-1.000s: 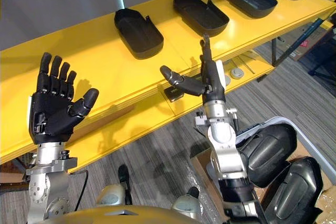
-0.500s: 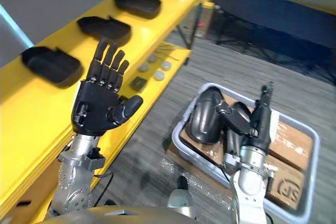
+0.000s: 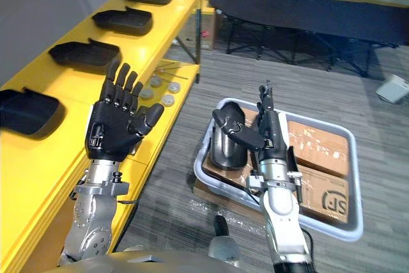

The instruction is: Walk over and take three plastic housings, then place them on the shelf

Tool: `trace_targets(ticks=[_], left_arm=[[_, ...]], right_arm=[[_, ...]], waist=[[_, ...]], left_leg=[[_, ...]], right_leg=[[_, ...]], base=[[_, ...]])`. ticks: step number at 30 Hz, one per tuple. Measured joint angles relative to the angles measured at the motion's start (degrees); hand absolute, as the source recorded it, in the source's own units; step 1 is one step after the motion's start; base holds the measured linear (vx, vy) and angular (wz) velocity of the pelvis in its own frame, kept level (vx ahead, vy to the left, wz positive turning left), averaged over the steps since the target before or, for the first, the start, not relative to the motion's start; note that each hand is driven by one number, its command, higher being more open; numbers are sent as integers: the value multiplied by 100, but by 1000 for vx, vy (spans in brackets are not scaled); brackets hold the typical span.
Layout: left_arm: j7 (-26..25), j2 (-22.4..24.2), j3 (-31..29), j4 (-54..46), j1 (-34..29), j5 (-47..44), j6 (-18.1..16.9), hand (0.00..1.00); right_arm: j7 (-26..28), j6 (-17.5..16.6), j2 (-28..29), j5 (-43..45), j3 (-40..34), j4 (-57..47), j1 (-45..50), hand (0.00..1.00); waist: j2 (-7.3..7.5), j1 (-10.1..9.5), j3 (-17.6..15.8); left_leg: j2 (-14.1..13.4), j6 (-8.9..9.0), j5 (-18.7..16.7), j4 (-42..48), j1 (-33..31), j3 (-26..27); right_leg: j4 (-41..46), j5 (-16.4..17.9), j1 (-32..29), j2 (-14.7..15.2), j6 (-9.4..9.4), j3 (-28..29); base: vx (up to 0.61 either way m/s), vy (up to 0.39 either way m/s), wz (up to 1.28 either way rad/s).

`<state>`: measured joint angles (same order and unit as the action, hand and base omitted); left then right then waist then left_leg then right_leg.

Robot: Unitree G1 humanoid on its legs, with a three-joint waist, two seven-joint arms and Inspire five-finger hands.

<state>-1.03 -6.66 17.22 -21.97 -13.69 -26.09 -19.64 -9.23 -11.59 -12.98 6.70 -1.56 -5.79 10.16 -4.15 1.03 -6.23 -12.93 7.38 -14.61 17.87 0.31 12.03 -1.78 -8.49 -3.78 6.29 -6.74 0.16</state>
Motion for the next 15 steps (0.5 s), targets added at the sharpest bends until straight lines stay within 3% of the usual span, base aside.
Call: trace_targets(ticks=[1, 2, 4, 5, 7, 8, 9, 10, 11, 13, 15], left_arm=[[83, -1, 0, 0, 0, -4, 4, 100], [434, -36, -22, -11, -75, -13, 141, 100], [453, -75, -29, -54, -98, -14, 149, 100], [453, -104, -25, -56, -115, -17, 182, 100], [455, -158, -15, -60, -210, -15, 270, 100], [473, -150, -6, -71, -228, 1, 306, 100], [466, -72, -28, -91, -216, 16, 353, 100], [431, -40, -176, -115, -253, 7, 330, 100], [410, -40, -244, -103, -248, -10, 331, 100], [396, -39, -473, -95, -265, -139, 283, 100], [348, -43, -660, -87, -300, -322, 165, 100]], right_arm=[[-83, 3, 27, 159, -25, 144, 54, 100], [-418, -44, 695, 546, -290, 385, 576, 100], [-327, -273, 809, 545, -225, 378, 627, 100], [-252, -374, 835, 545, -216, 365, 625, 100], [-254, -407, 845, 550, -177, 313, 640, 100], [-272, -410, 804, 584, -167, 259, 489, 100], [-299, -407, 708, 604, -125, 272, 265, 100], [-442, -430, 568, 494, 125, 389, -169, 100], [-495, -461, 522, 475, 261, 459, -310, 100], [-554, -516, 505, 239, 672, 701, -535, 100], [-517, -513, 521, 23, 864, 800, -654, 100]], waist=[[-2, -46, -7], [131, -91, -166], [353, -114, -319], [432, -126, -422], [578, -88, -436], [543, -96, -400], [343, -112, -415], [239, -153, -464], [221, -185, -475], [216, -471, -471], [264, -594, -461]], left_leg=[[51, 1, 2, 7, -16, -92], [296, -89, -122, 219, 243, -234], [373, -163, -330, 516, 232, -63], [354, -197, -465, 671, 213, 14], [457, -260, -432, 733, 193, 98], [521, -510, -287, 741, 13, 65], [345, -449, -198, 567, 22, 165], [171, -428, -57, 475, 9, 379], [108, -407, -38, 475, 8, 415], [-189, -304, 19, 513, 30, 585], [-412, -175, 91, 509, 25, 692]], right_leg=[[118, 47, -8, 59, 21, -133], [1085, 341, -21, 326, -10, -137], [1078, 439, -25, 425, -26, -46], [1058, 518, -26, 452, -126, 10], [993, 581, -82, 525, -45, -17], [945, 771, -197, 658, 158, -372], [1220, 990, -345, 748, 522, -890], [2319, 1117, -685, 998, 739, -1400], [2692, 1161, -720, 1087, 798, -1485], [3305, 1197, -463, 1510, 811, -1769], [3421, 1181, -305, 1779, 784, -2004]], base=[[-120, 279, 61], [-186, 312, 29], [-255, 204, -32], [-230, 64, -43], [-171, 80, -25], [-116, 81, -33], [-116, 33, -61], [-57, -21, -56], [-25, -41, -58], [27, -115, -45], [34, -239, -49]])
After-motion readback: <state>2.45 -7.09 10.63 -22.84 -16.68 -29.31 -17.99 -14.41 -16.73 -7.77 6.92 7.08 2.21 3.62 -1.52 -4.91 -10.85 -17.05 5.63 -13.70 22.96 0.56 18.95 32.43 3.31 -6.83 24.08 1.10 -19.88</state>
